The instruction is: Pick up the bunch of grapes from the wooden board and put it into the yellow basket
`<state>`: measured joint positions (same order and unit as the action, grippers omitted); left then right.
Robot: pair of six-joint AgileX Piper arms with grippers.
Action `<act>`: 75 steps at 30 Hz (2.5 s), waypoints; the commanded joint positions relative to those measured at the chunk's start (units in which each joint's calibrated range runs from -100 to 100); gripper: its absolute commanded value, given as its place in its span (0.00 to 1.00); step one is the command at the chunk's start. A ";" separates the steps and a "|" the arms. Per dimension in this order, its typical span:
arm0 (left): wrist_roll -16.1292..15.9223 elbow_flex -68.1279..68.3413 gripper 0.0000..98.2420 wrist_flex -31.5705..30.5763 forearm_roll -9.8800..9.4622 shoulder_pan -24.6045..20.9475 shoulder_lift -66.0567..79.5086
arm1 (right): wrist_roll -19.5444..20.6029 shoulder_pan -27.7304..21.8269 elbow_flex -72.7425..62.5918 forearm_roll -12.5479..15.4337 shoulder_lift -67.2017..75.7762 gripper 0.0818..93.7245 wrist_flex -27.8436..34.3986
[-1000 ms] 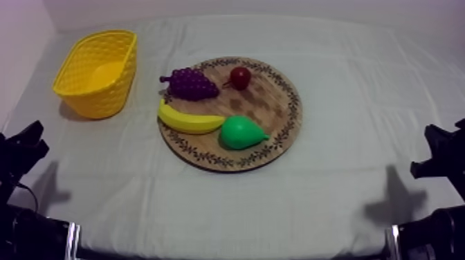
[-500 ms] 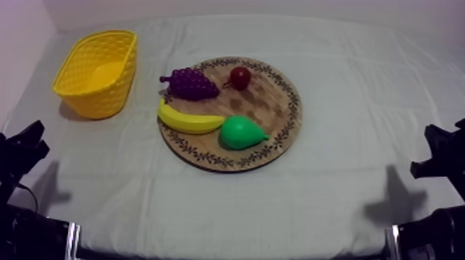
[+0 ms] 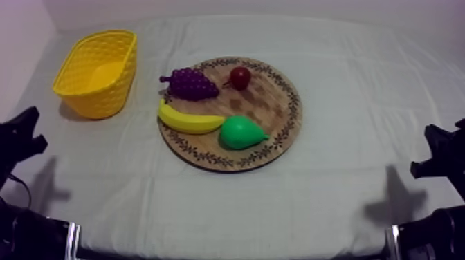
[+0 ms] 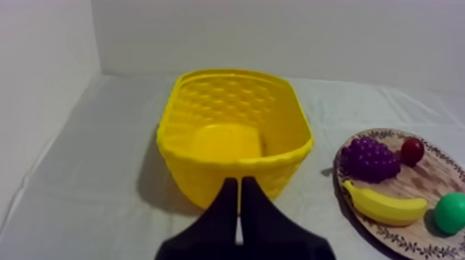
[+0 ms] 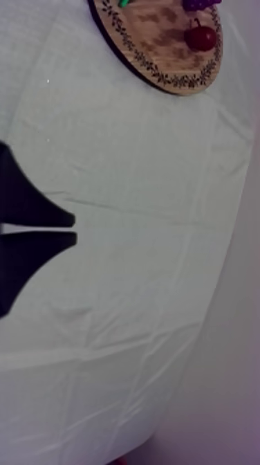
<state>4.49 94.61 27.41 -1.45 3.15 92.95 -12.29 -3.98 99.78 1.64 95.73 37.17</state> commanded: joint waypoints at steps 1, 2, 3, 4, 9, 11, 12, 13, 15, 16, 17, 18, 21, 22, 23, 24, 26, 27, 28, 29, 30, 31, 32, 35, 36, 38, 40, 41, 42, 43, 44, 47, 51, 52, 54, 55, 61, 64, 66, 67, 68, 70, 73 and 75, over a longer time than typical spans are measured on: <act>-0.19 -5.47 0.00 0.54 0.12 -0.25 -4.94 | 0.01 0.00 -0.01 0.00 0.02 0.00 0.01; -0.33 -7.67 0.00 0.71 0.14 -0.38 -7.13 | 0.01 0.00 -0.01 0.00 0.02 0.00 0.01; -0.53 -9.98 0.00 0.86 0.16 -0.37 -9.55 | 0.01 0.00 -0.01 0.00 0.02 0.00 0.01; -0.73 -12.33 0.00 1.01 0.18 -0.26 -12.06 | 0.01 0.00 -0.01 0.00 0.02 0.00 0.01; -1.61 -22.81 0.00 1.44 -0.13 0.60 -23.18 | 0.01 0.00 -0.01 0.00 0.02 0.00 0.01; -1.81 -26.34 0.00 1.48 -0.23 0.74 -26.96 | 0.01 0.00 -0.01 0.00 0.02 0.00 0.01; -1.90 -27.97 0.00 1.49 -0.26 0.82 -28.75 | 0.01 0.00 -0.01 0.00 0.02 0.00 0.01; -2.03 -29.51 0.00 1.50 -0.28 0.94 -30.47 | 0.01 0.00 -0.01 0.00 0.02 0.00 0.01; -2.31 -32.49 0.00 1.51 -0.31 1.20 -33.82 | 0.01 0.00 -0.01 0.00 0.02 0.00 0.01; -2.47 -33.92 0.00 1.52 -0.32 1.38 -35.46 | 0.01 0.00 -0.01 0.00 0.02 0.00 0.01; -2.63 -35.32 0.00 1.52 -0.32 1.60 -37.11 | 0.01 0.00 -0.01 0.00 0.02 0.00 0.01; -2.81 -36.63 0.00 1.52 -0.32 1.85 -38.72 | 0.01 0.00 -0.01 0.00 0.02 0.00 0.01; -3.40 -40.36 0.00 1.52 -0.39 2.56 -43.31 | 0.01 0.00 -0.01 0.00 0.02 0.00 0.01; -3.50 -41.47 0.00 1.52 -0.42 2.68 -44.72 | 0.01 0.00 -0.01 0.00 0.02 0.00 0.01; -3.57 -42.54 0.00 1.52 -0.44 2.77 -46.12 | 0.01 0.00 -0.01 0.00 0.02 0.00 0.01; -3.62 -43.56 0.00 1.52 -0.45 2.87 -47.52 | 0.01 0.00 -0.01 0.00 0.02 0.00 0.01; -3.68 -45.59 0.00 1.73 -0.46 3.14 -50.24 | 0.01 0.00 -0.01 0.00 0.02 0.00 0.01; -3.69 -46.64 0.00 1.98 -0.47 3.26 -51.56 | 0.01 0.00 -0.01 0.00 0.02 0.00 0.01; -3.71 -47.74 0.00 2.33 -0.47 3.37 -52.88 | 0.01 0.00 -0.01 0.00 0.02 0.00 0.01; -3.71 -48.91 0.00 2.82 -0.47 3.51 -54.18 | 0.01 0.00 -0.01 0.00 0.02 0.00 0.01; -3.72 -50.20 0.00 3.47 -0.47 3.67 -55.51 | 0.01 0.00 -0.01 0.00 0.02 0.00 0.01; -3.74 -51.57 0.00 4.25 -0.48 3.91 -56.88 | 0.01 0.00 -0.01 0.00 0.02 0.00 0.01; -3.84 -53.06 0.00 5.06 -0.48 4.24 -58.30 | 0.01 0.00 -0.01 0.00 0.02 0.00 0.01; -4.32 -57.56 0.00 7.01 -0.78 5.57 -62.57 | 0.01 0.00 -0.01 0.00 0.02 0.00 0.01; -4.55 -59.10 0.00 7.64 -0.90 6.03 -63.96 | 0.01 0.00 -0.01 0.00 0.02 0.00 0.01; -5.10 -62.23 0.00 9.15 -1.03 6.96 -66.70 | 0.01 0.00 -0.01 0.00 0.02 0.00 0.01; -5.59 -65.26 0.00 10.77 -1.10 7.86 -69.38 | 0.01 0.00 -0.01 0.00 0.02 0.00 0.01; -5.75 -66.56 0.00 11.32 -1.12 8.32 -70.72 | 0.01 0.00 -0.01 0.00 0.02 0.00 0.01; -5.92 -67.78 0.00 11.71 -1.10 8.80 -72.05 | 0.01 0.00 -0.01 0.00 0.02 0.00 0.01; -6.14 -68.96 0.00 12.00 -1.06 9.31 -73.40 | 0.01 0.00 -0.01 0.00 0.02 0.00 0.01; -6.34 -70.13 0.00 12.31 -1.06 9.88 -74.75 | 0.01 0.00 -0.01 0.00 0.02 0.00 0.01; -6.94 -73.68 0.00 13.53 -1.13 11.72 -78.72 | 0.01 0.00 -0.01 0.00 0.02 0.00 0.01; -7.78 -77.64 0.00 15.06 -1.06 14.02 -83.84 | 0.01 0.00 -0.01 0.00 0.02 0.00 0.01; -8.00 -78.41 0.00 15.27 -1.03 14.54 -85.06 | 0.01 0.00 -0.01 0.00 0.02 0.00 0.01; -8.58 -80.09 0.00 16.06 -0.98 15.62 -87.51 | 0.01 0.00 -0.01 0.00 0.02 0.00 0.01; -8.93 -81.03 0.00 16.75 -0.96 16.16 -88.77 | 0.01 0.00 -0.01 0.00 0.02 0.00 0.01; -12.13 -86.75 0.00 22.04 -0.70 19.01 -95.35 | 0.01 0.00 -0.01 0.00 0.02 0.00 0.01; -15.47 -90.16 0.00 26.14 -0.20 20.20 -97.97 | 0.01 0.00 -0.01 0.00 0.02 0.00 0.01; -17.61 -92.48 0.00 29.63 -0.04 20.83 -99.44 | 0.01 0.00 -0.01 0.00 0.02 0.00 0.01; -18.64 -93.59 0.00 31.16 0.10 21.05 -100.11 | 0.01 0.00 -0.01 0.00 0.02 0.00 0.01; -19.82 -94.63 0.00 32.51 0.43 21.23 -100.79 | 0.01 0.00 -0.01 0.00 0.02 0.00 0.01; -22.12 -96.62 0.00 35.05 1.05 21.60 -102.04 | 0.01 0.00 -0.01 0.00 0.02 0.00 0.01; -25.00 -99.05 0.00 38.99 1.38 22.04 -103.55 | 0.01 0.00 -0.01 0.00 0.02 0.00 0.01; -26.56 -100.21 0.00 41.55 1.47 22.12 -104.35 | 0.01 0.00 -0.01 0.00 0.02 0.00 0.01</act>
<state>-19.24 -4.88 66.55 0.00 25.29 -11.10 -12.29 -3.98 99.78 1.64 95.73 37.18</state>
